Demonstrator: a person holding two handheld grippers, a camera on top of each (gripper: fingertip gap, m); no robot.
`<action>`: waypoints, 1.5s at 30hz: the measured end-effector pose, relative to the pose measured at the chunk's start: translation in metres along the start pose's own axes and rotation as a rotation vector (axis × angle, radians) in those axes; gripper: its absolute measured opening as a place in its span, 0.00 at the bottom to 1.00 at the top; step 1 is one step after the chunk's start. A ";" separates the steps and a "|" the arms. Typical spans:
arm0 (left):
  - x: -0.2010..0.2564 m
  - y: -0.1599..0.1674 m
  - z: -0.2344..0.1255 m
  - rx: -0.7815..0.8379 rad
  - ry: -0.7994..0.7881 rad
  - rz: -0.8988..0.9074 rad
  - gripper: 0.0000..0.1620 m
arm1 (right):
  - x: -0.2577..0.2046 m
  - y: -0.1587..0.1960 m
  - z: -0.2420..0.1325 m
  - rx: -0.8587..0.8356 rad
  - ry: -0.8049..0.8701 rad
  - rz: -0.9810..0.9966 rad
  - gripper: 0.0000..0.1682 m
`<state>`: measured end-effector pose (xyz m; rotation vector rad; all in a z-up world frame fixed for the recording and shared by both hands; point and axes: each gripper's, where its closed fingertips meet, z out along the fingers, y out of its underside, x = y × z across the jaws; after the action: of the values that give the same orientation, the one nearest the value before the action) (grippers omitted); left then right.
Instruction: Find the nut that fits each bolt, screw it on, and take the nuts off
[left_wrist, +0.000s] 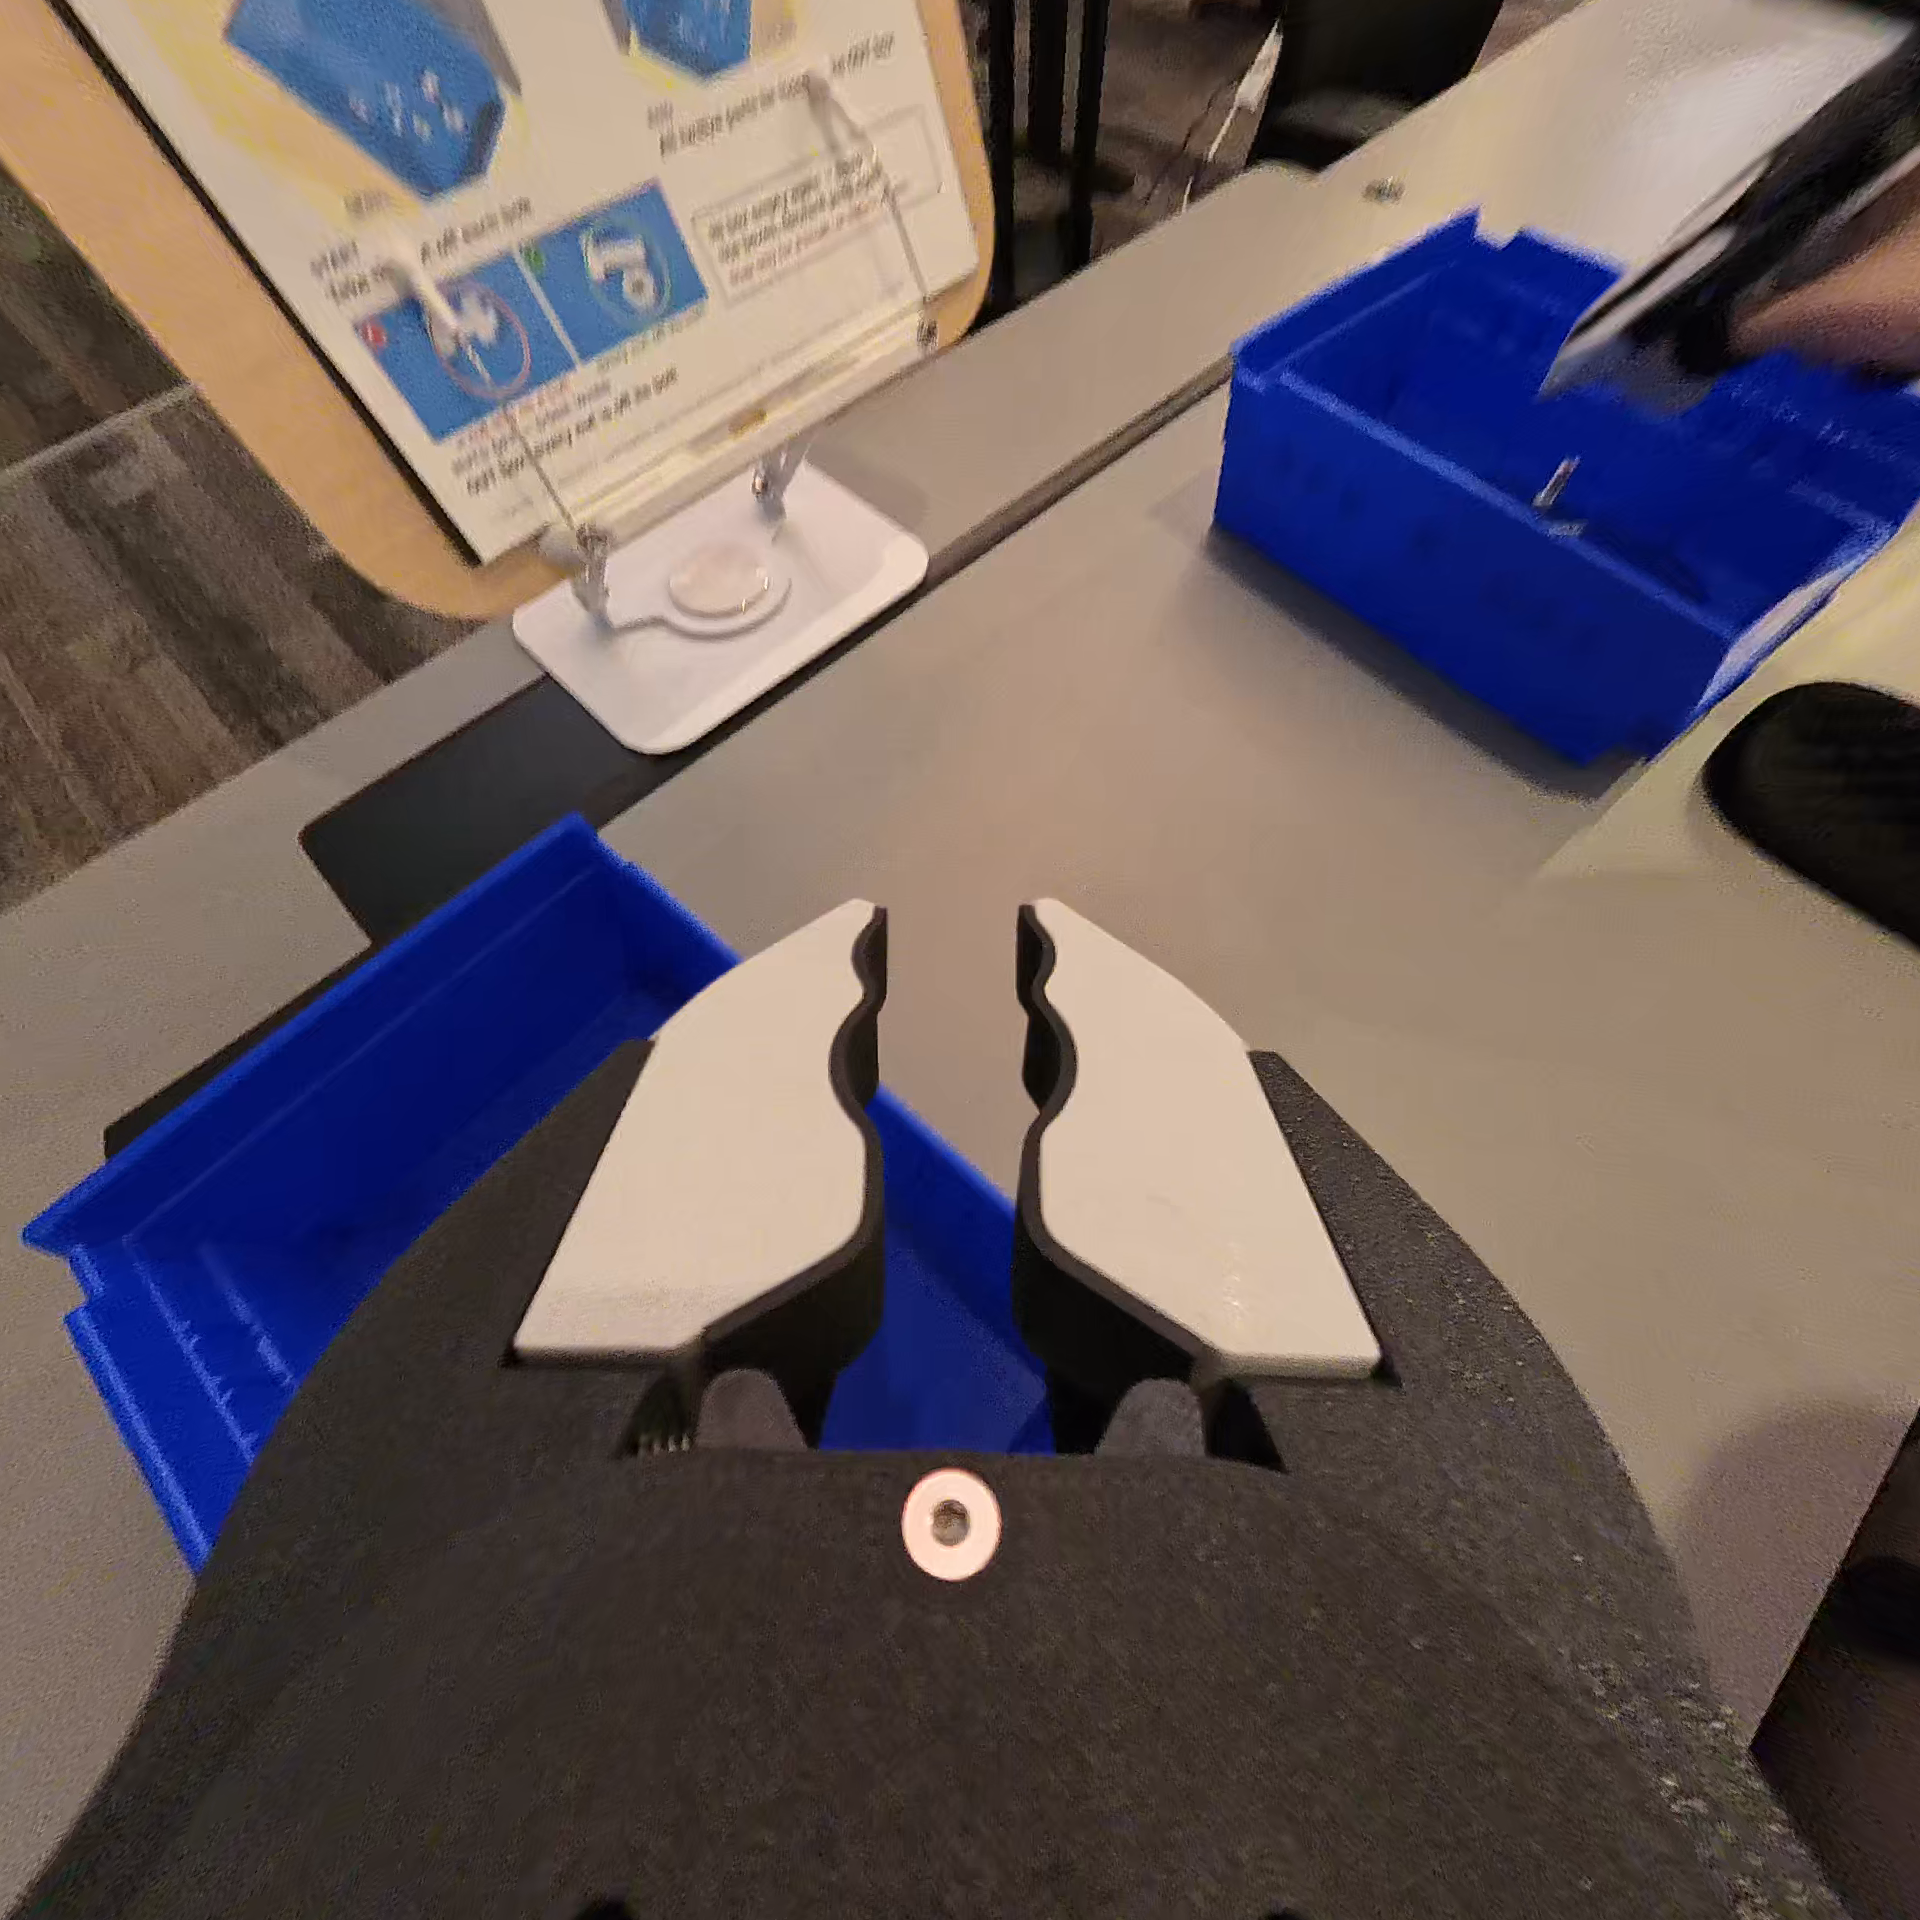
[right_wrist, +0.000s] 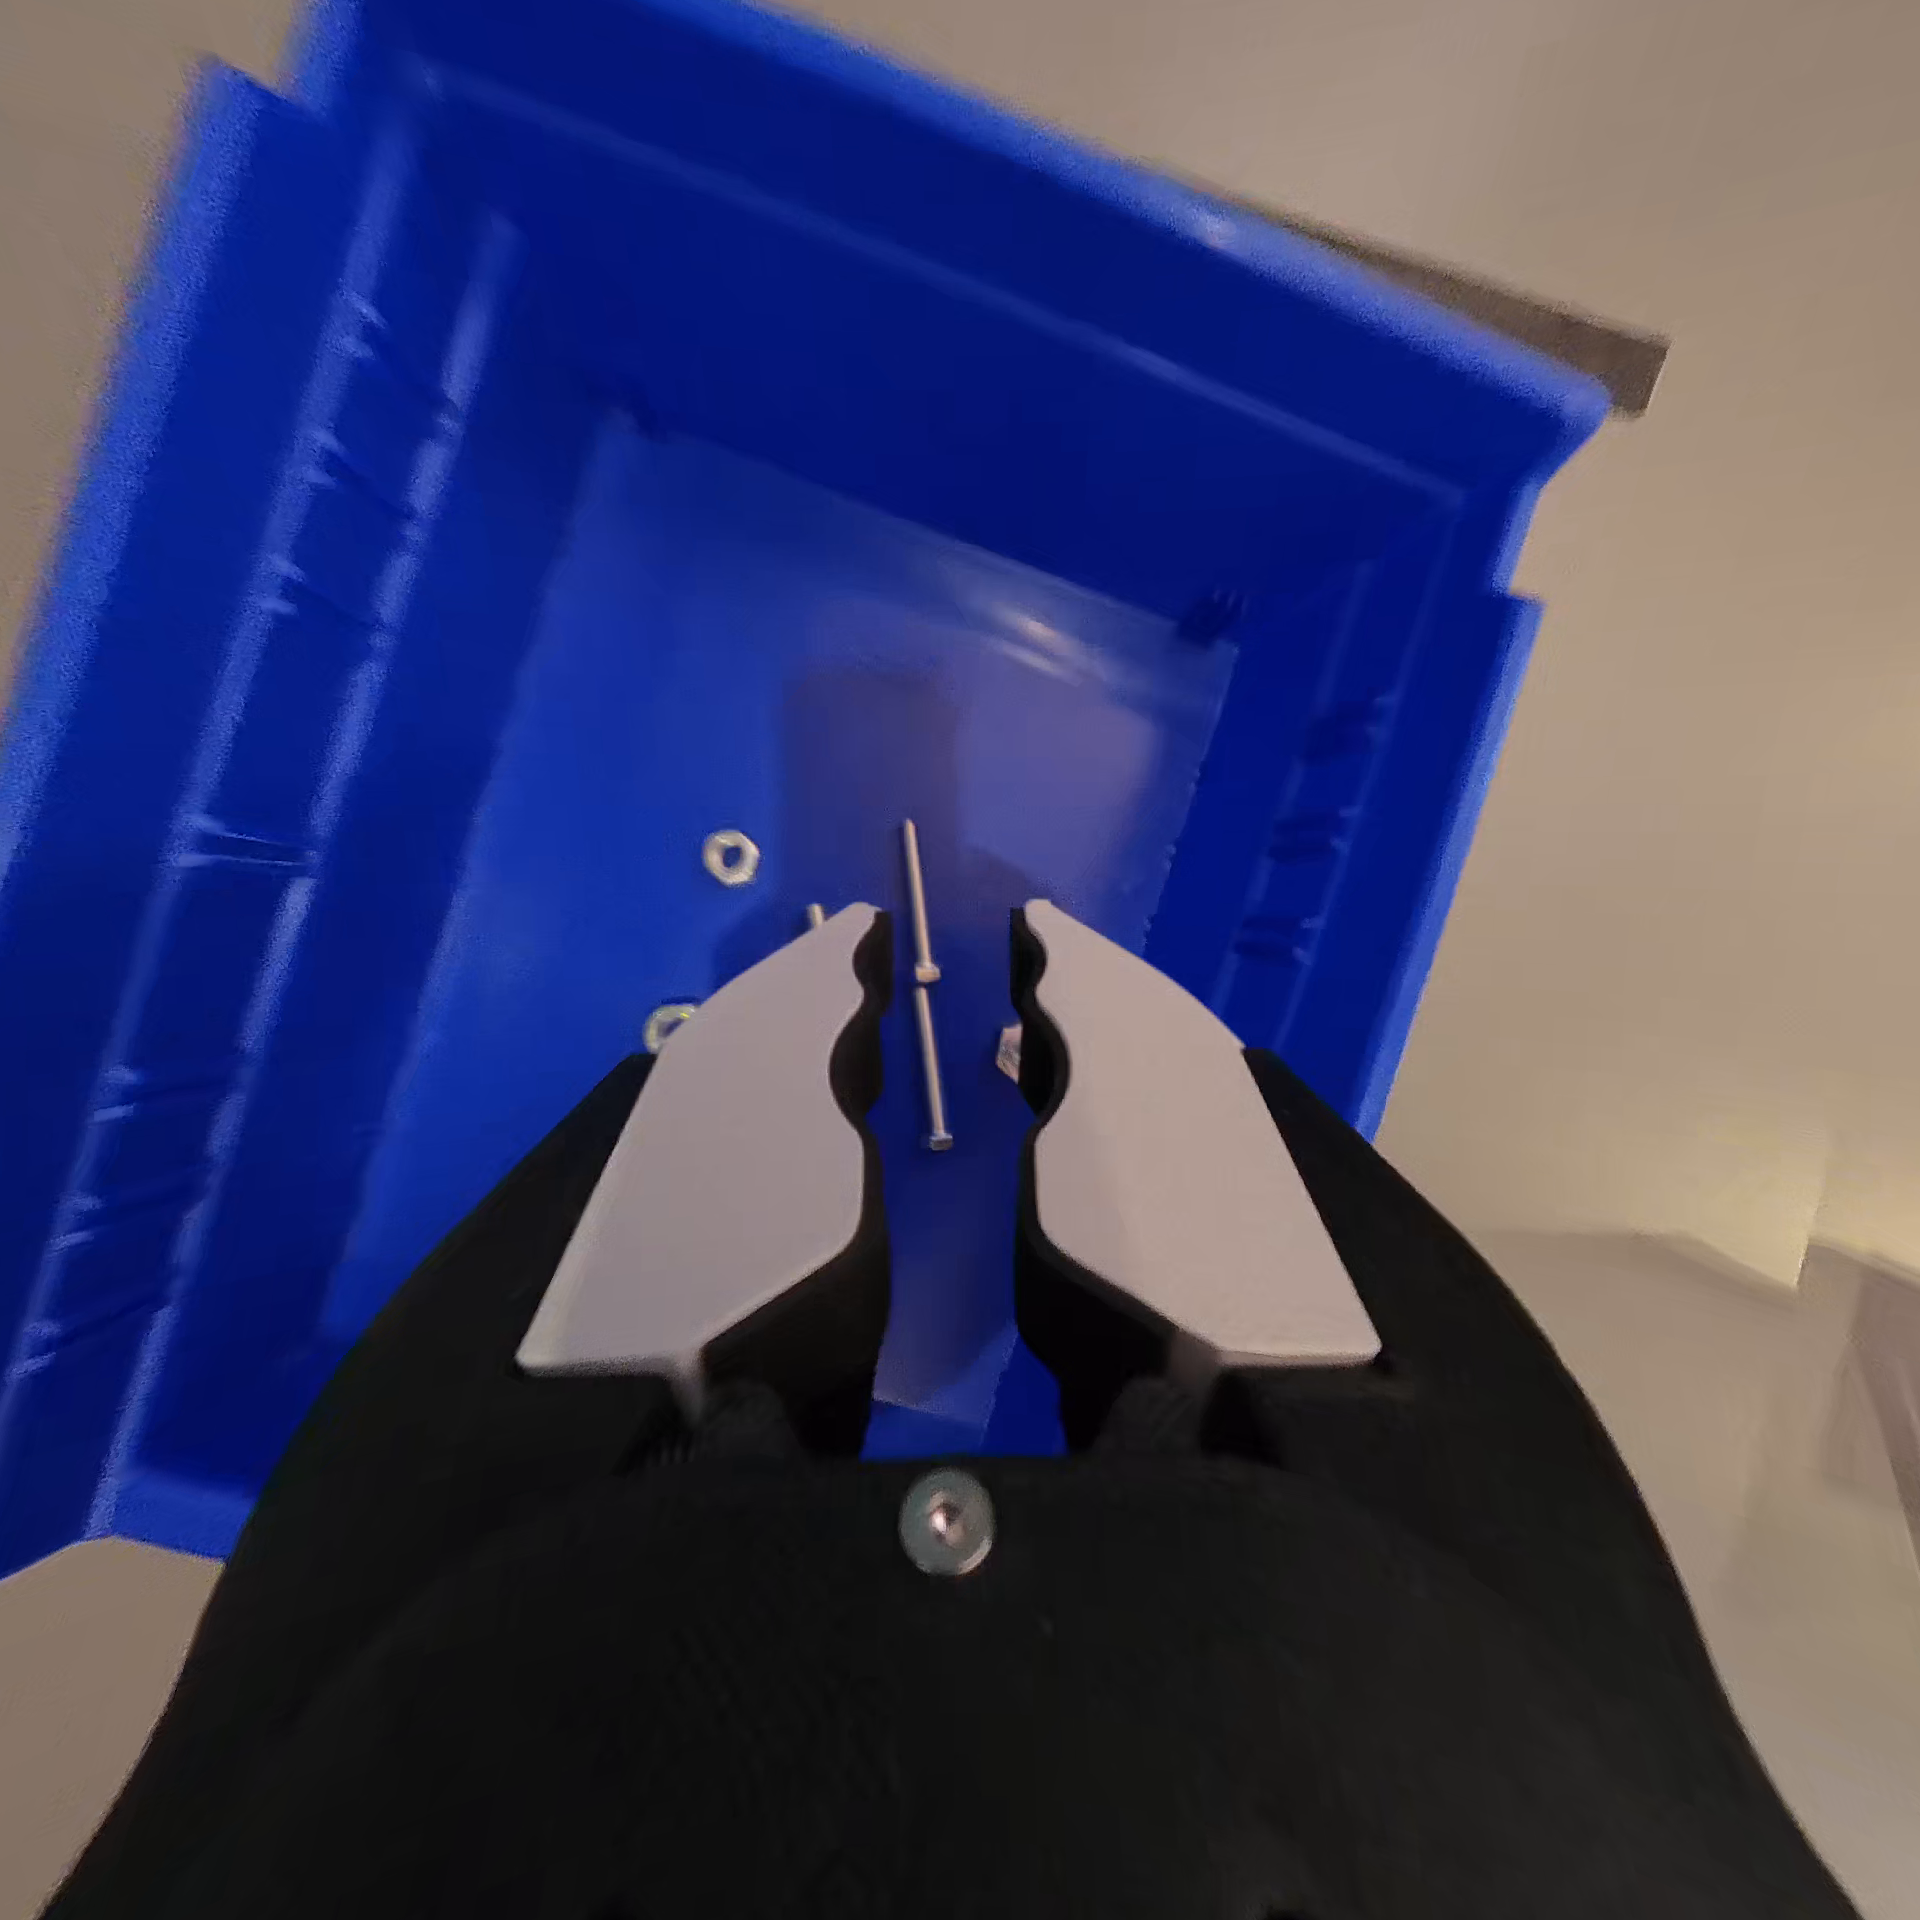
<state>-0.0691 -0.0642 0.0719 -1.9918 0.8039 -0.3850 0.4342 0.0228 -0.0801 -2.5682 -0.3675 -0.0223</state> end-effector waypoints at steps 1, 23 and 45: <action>-0.005 0.010 0.002 -0.037 -0.001 -0.002 0.14 | -0.003 -0.007 -0.007 0.042 -0.013 -0.004 0.14; -0.091 0.207 0.047 -0.656 -0.301 -0.591 0.15 | -0.030 -0.040 -0.032 0.221 -0.073 -0.147 0.13; -0.101 0.237 0.051 -0.802 -0.412 -0.668 0.12 | -0.057 -0.042 -0.017 0.157 -0.080 -0.311 0.13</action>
<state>-0.2059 -0.0486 -0.1515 -2.9470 -0.0304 0.0110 0.3696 0.0335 -0.0492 -2.3393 -0.7647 -0.0028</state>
